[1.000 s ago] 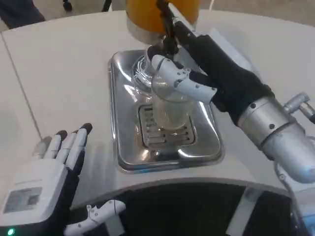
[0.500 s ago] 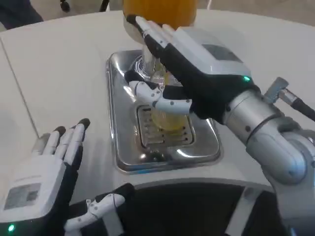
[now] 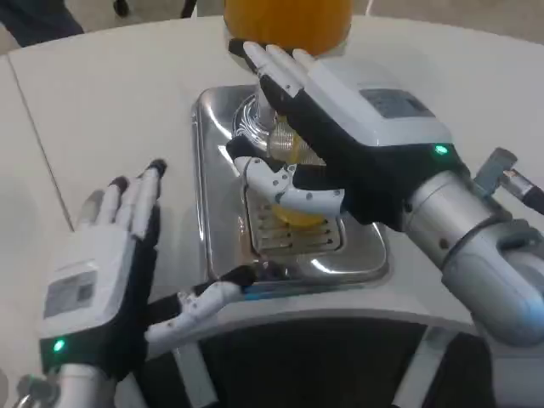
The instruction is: Grasp the cup under the faucet to collect the drink, then remove the cup.
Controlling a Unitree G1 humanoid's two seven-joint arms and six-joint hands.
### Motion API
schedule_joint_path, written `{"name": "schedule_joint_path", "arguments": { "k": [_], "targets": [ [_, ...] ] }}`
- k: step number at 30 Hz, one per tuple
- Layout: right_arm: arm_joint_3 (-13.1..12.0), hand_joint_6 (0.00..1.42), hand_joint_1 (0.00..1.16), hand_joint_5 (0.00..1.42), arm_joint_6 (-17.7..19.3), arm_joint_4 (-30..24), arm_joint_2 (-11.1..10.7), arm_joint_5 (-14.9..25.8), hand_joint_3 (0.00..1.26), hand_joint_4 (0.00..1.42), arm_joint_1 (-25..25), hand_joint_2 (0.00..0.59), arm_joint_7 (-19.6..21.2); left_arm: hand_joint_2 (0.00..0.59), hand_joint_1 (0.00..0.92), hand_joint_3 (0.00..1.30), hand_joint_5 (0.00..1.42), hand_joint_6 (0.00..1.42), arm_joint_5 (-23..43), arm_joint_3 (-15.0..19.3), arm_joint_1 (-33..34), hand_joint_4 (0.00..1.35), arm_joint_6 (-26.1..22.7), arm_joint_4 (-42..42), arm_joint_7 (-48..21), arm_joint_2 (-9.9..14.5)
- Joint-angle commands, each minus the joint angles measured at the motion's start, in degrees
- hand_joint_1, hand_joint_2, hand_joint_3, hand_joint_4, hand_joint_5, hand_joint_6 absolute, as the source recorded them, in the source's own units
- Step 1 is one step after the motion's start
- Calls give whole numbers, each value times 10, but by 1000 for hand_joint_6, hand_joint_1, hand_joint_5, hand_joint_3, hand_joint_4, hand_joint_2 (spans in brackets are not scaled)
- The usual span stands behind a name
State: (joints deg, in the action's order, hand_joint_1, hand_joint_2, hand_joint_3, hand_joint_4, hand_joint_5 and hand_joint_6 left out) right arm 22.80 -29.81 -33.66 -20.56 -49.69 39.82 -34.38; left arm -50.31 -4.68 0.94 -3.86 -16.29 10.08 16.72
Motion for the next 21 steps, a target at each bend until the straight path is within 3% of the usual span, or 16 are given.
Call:
{"name": "schedule_joint_path", "arguments": {
  "k": [1, 9, 21],
  "targets": [
    [9, 16, 259, 0, 16, -7, 10, -4, 0, 0, -16, 518, -21, 88, 112, 0, 0, 0, -2, -27, 27, 0, 3, 26, 11, -13],
    [1, 16, 263, 0, 15, -15, 19, -24, 0, 0, -29, 525, -23, 75, 147, 0, 0, 0, 2, -50, 63, 0, 5, 67, 25, -22],
    [-31, 16, 277, 0, 13, -38, 24, -43, 2, 0, -62, 520, -17, 75, 173, 0, 0, 0, 10, -70, 123, 0, 1, 134, 37, -39]
  ]
}}
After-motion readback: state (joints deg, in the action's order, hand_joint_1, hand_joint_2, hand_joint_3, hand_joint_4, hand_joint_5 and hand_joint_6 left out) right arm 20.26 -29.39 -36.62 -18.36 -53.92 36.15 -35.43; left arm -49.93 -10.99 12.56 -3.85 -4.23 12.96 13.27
